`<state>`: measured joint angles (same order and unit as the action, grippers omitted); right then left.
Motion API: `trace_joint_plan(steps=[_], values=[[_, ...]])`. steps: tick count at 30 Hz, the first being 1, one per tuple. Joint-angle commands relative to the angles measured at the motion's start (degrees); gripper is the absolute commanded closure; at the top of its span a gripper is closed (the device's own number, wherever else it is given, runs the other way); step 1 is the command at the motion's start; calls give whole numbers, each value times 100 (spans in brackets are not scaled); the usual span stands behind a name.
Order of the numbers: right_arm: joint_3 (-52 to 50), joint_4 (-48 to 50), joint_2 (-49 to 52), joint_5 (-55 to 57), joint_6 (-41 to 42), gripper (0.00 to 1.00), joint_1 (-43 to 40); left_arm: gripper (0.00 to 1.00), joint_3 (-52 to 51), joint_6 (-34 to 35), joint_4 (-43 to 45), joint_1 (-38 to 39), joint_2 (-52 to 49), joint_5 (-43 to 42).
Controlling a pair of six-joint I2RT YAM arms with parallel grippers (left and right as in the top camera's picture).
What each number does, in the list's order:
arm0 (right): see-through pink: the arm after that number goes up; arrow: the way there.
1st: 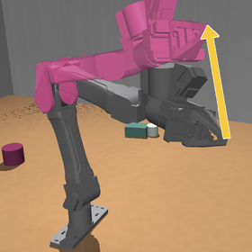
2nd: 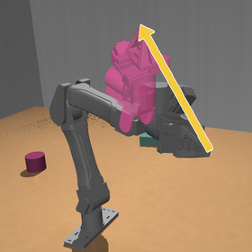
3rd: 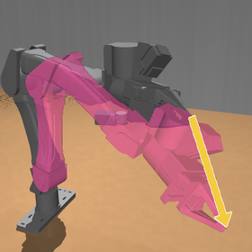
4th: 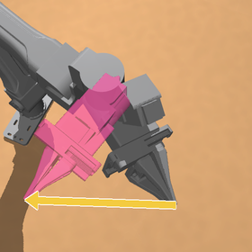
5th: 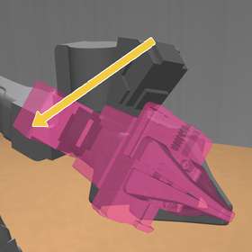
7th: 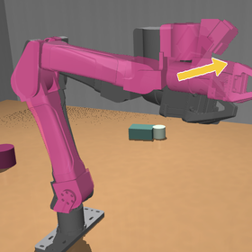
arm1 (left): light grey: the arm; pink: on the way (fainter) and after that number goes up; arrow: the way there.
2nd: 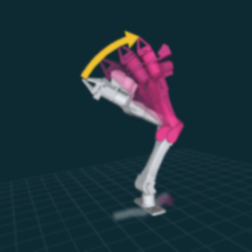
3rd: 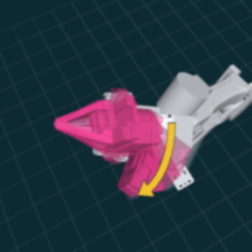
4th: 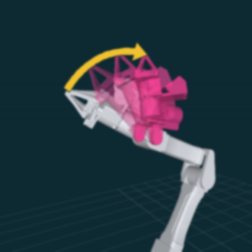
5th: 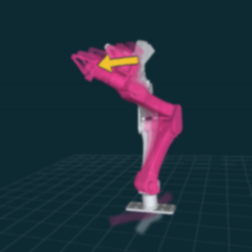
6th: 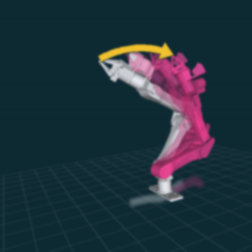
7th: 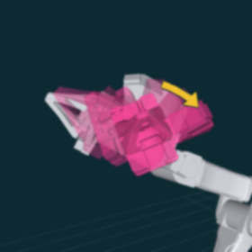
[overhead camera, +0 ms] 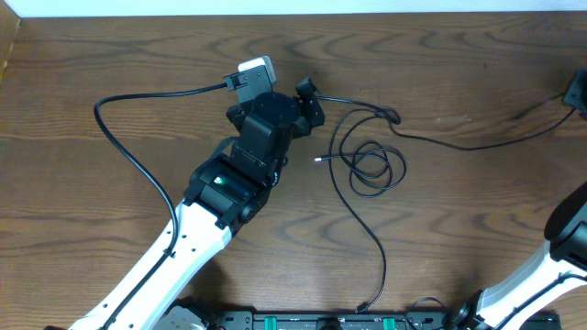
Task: Untangle cables
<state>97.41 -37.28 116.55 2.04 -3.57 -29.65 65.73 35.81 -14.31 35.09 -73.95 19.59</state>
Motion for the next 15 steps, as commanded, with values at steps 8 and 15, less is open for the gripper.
trace_joint_plan(steps=[8, 15], values=[[225, -212, -1322, -2955, -59, 1, 24, 2, -4, 9, 2, -4, -15, 37], [223, -2024, -1768, -6813, -2288, 1, 210, 2, -4, 7, 4, -4, -15, 35]])
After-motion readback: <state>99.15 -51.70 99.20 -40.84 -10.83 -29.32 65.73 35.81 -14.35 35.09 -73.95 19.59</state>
